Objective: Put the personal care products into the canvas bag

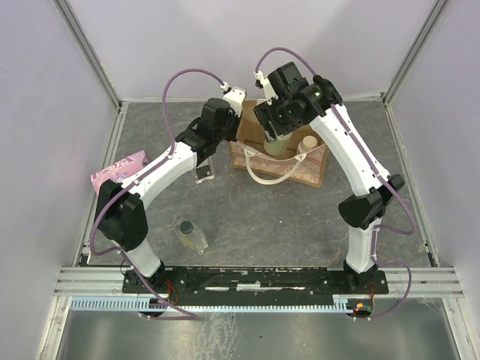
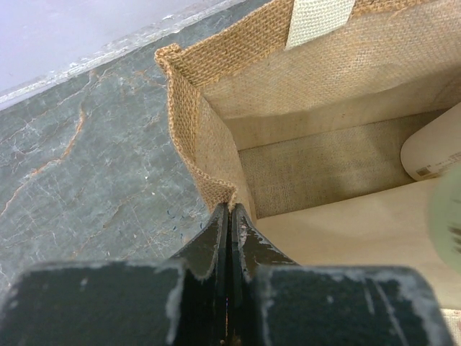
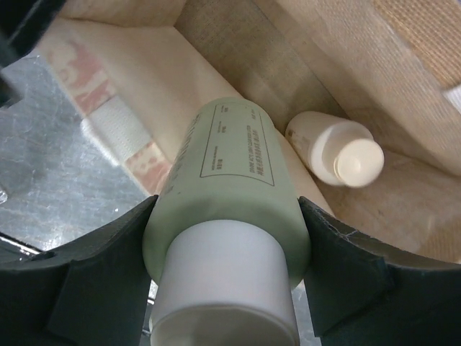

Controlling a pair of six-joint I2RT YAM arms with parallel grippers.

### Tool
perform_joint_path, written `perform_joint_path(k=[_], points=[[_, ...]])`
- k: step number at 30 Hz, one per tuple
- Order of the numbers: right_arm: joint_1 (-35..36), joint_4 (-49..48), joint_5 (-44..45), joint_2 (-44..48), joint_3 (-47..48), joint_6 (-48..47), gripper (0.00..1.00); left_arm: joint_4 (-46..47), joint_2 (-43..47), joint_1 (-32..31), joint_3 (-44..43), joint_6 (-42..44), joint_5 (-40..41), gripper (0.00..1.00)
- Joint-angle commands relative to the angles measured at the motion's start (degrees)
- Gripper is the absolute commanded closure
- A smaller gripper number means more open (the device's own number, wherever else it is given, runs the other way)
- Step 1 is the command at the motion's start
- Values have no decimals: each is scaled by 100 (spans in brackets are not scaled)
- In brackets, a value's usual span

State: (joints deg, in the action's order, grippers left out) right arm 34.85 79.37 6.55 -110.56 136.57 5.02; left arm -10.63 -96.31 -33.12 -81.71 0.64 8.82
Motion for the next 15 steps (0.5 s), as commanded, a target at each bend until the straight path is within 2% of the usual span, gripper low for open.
perform_joint_path(k=[1, 6, 15], points=[[-271, -1147, -362, 27, -336, -163, 100, -237, 89, -2, -286, -63, -140, 97], [-584, -1803, -407, -137, -1118, -218, 100, -346, 77, -4, -420, -126, -290, 97], [-897, -1921, -486, -696, -1303, -230, 100, -611, -79, -1, -704, -51, -215, 97]])
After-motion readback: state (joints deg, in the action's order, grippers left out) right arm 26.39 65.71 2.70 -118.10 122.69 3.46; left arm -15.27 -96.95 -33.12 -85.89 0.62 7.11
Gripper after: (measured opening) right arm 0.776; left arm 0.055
